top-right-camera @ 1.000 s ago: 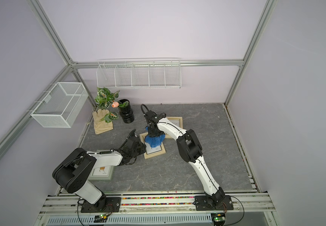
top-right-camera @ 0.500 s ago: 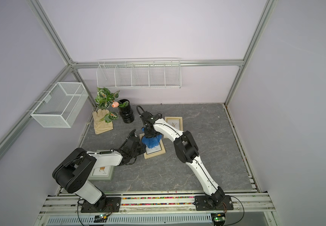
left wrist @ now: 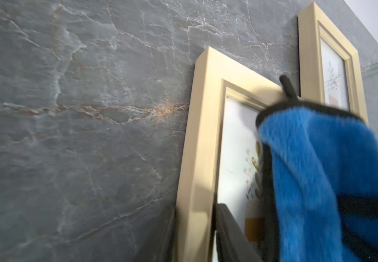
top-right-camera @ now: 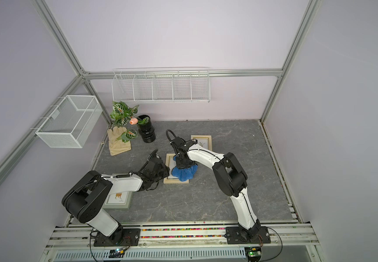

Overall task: Wipe the picture frame with a cloth
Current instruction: Wipe the dirt from the picture frame.

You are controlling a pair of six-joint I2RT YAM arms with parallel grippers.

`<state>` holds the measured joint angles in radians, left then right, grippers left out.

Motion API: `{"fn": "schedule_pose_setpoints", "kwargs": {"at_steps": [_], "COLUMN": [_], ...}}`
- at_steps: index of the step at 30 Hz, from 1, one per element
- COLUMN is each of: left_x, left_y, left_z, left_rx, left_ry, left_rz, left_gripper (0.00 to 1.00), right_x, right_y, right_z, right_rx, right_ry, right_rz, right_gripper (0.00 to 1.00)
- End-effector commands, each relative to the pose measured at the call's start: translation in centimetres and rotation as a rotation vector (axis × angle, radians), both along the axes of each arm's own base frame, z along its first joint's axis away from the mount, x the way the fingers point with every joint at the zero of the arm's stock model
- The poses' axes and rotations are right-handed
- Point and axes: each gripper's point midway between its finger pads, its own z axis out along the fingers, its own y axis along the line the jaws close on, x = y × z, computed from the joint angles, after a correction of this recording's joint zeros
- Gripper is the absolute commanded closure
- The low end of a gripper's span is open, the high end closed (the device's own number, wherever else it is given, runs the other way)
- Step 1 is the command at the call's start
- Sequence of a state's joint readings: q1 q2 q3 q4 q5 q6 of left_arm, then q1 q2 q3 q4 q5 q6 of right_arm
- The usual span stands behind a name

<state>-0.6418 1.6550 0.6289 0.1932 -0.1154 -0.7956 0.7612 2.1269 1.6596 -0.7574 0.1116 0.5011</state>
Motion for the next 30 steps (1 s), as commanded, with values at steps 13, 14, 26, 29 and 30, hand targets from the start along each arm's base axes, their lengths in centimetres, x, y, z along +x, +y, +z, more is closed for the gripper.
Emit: {"fn": "schedule_pose_setpoints", "kwargs": {"at_steps": [13,14,26,29,30], "left_x": [-10.8,-10.7,-10.8,-10.7,-10.6], "left_y": [8.3,8.3,8.1,8.0,7.9], "left_z": [-9.6,-9.6,-9.6,-9.7,-9.6], "left_rx": [0.340,0.337,0.319,0.315,0.314], "left_ry": [0.486,0.484,0.487,0.488,0.486], "left_rz": [0.038,0.038,0.047,0.051,0.052], "left_gripper": [0.65,0.65,0.65,0.65,0.65], "right_x": [-2.6,-3.3,1.3,0.6,0.0], "right_y": [-1.7,-1.7,-0.5,-0.7,-0.9], "right_z": [-0.9,-0.8,-1.1,-0.5,-0.5], "right_rx": [0.004,0.012,0.000,-0.015,-0.016], "right_ry": [0.026,0.028,0.012,-0.001,0.003], "right_rz": [-0.010,-0.007,-0.019,-0.006,-0.002], "right_gripper": [0.93,0.92,0.93,0.93,0.93]}}
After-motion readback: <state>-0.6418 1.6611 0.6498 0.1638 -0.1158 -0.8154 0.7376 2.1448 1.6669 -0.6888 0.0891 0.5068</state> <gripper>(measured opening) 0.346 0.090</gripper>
